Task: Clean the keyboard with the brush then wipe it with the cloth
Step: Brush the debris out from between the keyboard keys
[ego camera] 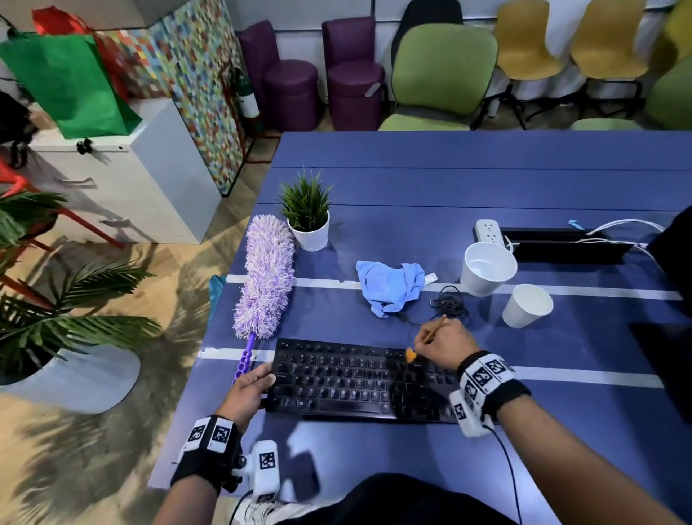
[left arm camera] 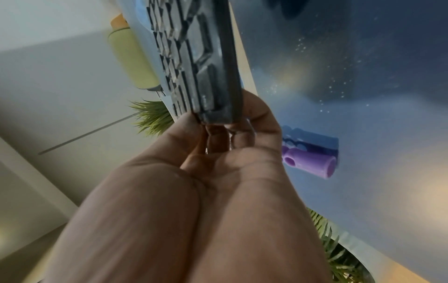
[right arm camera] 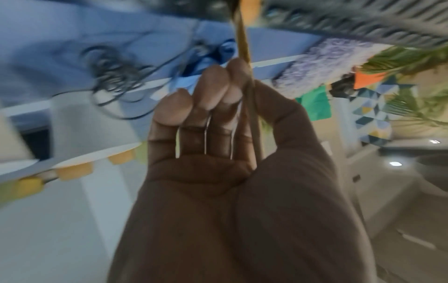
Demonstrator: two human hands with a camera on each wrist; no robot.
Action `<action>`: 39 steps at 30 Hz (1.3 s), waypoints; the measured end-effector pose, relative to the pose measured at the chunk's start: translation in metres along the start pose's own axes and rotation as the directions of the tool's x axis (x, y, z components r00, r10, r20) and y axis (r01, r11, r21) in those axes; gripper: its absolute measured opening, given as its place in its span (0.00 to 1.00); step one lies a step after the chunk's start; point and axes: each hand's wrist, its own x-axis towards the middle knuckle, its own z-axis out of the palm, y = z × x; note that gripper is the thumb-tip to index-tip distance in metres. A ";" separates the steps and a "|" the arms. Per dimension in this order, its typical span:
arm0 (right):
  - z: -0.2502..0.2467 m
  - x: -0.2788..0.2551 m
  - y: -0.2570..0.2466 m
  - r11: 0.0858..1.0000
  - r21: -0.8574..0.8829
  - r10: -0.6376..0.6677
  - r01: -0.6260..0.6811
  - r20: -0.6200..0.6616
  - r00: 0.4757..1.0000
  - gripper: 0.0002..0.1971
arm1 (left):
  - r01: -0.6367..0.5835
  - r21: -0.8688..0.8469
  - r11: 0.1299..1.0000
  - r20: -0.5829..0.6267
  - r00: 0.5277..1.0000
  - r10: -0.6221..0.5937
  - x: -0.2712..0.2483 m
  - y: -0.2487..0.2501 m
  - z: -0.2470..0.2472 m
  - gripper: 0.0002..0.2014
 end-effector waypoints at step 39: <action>-0.016 0.021 0.020 0.998 0.058 -0.030 0.029 0.012 0.999 0.08 | 0.028 0.028 0.999 -0.020 0.999 -0.028 0.007 -0.004 0.006 0.16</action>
